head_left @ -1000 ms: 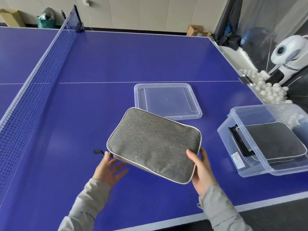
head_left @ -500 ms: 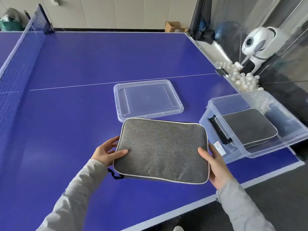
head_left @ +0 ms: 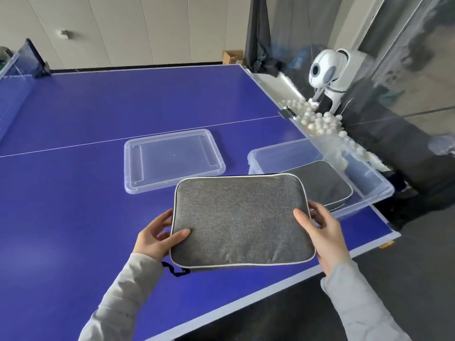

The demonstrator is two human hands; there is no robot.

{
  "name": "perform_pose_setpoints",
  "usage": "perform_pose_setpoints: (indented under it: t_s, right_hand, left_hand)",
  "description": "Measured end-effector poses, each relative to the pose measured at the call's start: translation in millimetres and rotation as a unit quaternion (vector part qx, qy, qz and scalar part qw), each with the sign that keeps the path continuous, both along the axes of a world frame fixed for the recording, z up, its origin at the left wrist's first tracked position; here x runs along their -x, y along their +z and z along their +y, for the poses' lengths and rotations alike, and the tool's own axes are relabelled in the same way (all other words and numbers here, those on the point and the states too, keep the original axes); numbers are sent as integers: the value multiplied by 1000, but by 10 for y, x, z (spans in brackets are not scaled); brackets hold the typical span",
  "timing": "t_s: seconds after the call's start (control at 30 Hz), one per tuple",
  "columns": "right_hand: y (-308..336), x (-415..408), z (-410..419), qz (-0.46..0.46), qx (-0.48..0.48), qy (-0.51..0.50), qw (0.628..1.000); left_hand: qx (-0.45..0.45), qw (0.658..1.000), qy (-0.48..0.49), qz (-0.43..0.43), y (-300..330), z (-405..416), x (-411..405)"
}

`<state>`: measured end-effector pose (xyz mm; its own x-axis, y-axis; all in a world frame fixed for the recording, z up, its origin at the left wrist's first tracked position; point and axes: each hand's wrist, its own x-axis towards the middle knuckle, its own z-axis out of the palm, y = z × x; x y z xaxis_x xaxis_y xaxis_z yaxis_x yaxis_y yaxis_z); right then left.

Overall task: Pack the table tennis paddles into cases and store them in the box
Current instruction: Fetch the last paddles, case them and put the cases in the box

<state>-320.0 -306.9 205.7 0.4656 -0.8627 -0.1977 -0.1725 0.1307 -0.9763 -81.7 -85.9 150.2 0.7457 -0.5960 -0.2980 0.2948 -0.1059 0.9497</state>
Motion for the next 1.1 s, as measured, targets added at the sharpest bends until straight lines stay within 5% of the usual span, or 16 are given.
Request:
perform_pose_setpoints:
  t_s: [0.47, 0.83, 1.1]
  right_hand:
    - [260, 1359, -1392, 40, 63, 0, 997]
    - [240, 1197, -2440, -4, 52, -13, 999]
    - [111, 832, -3424, 102, 86, 40, 990]
  left_hand:
    - [19, 998, 25, -50, 271, -1339, 1515]
    - [17, 997, 30, -72, 347, -2366, 1513]
    - [1, 998, 1, -59, 160, -3267, 1344]
